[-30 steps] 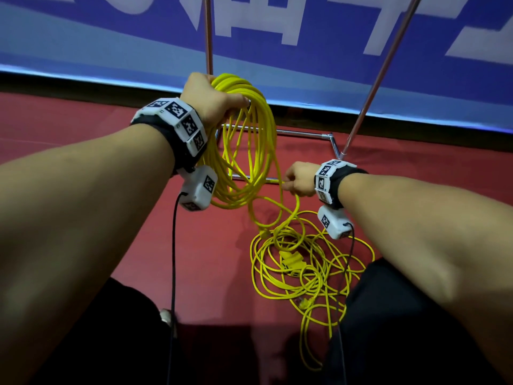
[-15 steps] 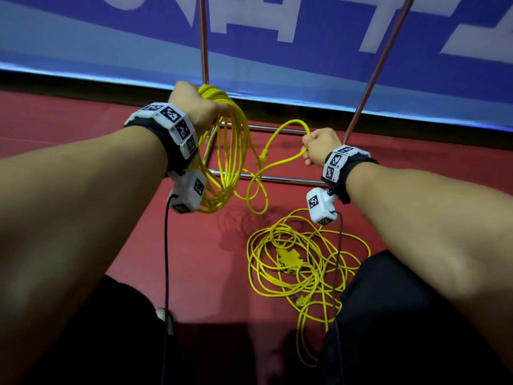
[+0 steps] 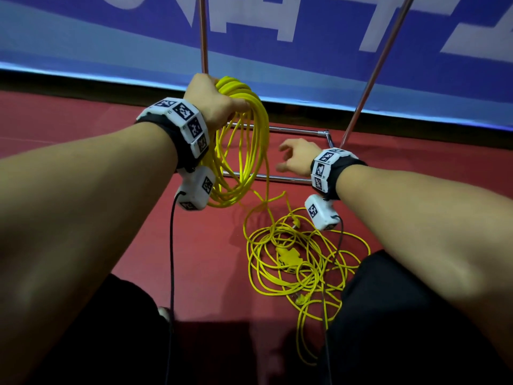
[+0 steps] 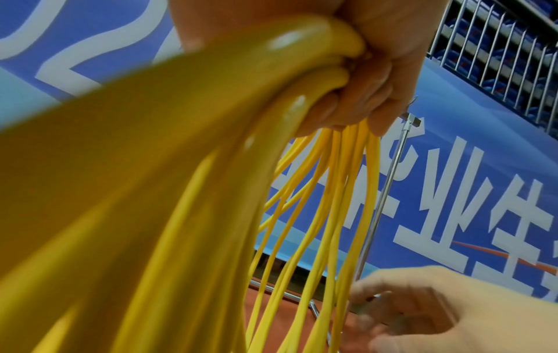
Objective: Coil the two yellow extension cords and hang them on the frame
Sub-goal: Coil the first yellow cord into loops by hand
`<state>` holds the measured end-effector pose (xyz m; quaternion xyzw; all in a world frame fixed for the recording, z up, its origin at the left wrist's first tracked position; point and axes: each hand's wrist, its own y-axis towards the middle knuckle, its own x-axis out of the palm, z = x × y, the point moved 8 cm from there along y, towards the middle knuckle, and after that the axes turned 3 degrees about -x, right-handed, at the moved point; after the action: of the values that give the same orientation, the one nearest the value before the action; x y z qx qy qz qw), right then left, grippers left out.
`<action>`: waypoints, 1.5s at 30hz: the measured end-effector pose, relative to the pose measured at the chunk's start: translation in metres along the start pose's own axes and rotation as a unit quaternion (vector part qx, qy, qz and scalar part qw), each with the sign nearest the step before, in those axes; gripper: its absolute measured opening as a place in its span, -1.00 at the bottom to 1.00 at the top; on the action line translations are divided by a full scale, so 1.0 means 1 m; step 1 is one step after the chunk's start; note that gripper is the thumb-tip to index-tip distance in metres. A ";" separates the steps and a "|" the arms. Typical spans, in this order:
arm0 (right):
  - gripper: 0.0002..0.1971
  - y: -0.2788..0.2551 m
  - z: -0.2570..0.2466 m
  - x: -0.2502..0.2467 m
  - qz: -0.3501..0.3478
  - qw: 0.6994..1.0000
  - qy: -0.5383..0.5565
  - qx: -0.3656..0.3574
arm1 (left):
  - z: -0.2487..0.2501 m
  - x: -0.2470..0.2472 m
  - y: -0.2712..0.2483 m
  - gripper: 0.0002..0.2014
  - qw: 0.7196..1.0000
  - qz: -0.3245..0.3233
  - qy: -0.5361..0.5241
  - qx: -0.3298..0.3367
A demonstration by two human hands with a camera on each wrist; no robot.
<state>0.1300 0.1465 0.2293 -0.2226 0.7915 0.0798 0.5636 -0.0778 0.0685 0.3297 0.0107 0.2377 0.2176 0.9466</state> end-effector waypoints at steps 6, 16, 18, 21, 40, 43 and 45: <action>-0.61 0.002 -0.018 0.019 -0.047 0.998 -0.019 -0.036 | 0.008 -0.001 -0.002 -0.70 0.999 0.008 -0.042 0.005; -0.48 0.003 0.018 -0.037 0.125 0.977 0.167 0.038 | -0.007 -0.020 0.003 -0.61 0.997 0.069 -0.039 -0.027; -0.49 0.005 0.019 -0.033 0.111 0.974 0.188 0.059 | -0.011 -0.022 0.004 -0.57 0.996 0.072 -0.025 -0.037; -0.56 0.003 0.019 -0.030 0.117 0.973 0.183 0.079 | -0.016 -0.022 0.004 -0.50 0.996 0.075 -0.016 -0.049; -0.87 -0.079 0.016 0.132 0.108 0.981 0.159 0.033 | -0.137 0.101 -0.096 -0.79 0.986 0.027 -0.151 -0.065; -0.80 -0.107 0.021 0.156 0.079 0.991 0.111 -0.008 | -0.168 0.116 -0.126 -0.73 0.988 -0.005 -0.125 -0.088; -0.77 -0.125 0.020 0.168 0.077 0.989 0.116 -0.055 | -0.189 0.124 -0.145 -0.66 0.988 -0.022 -0.102 -0.116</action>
<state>0.1579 -0.0004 0.0822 -0.1989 0.8608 0.1400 0.4471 -0.0067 -0.0273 0.0890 -0.0826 0.1127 0.2207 0.9653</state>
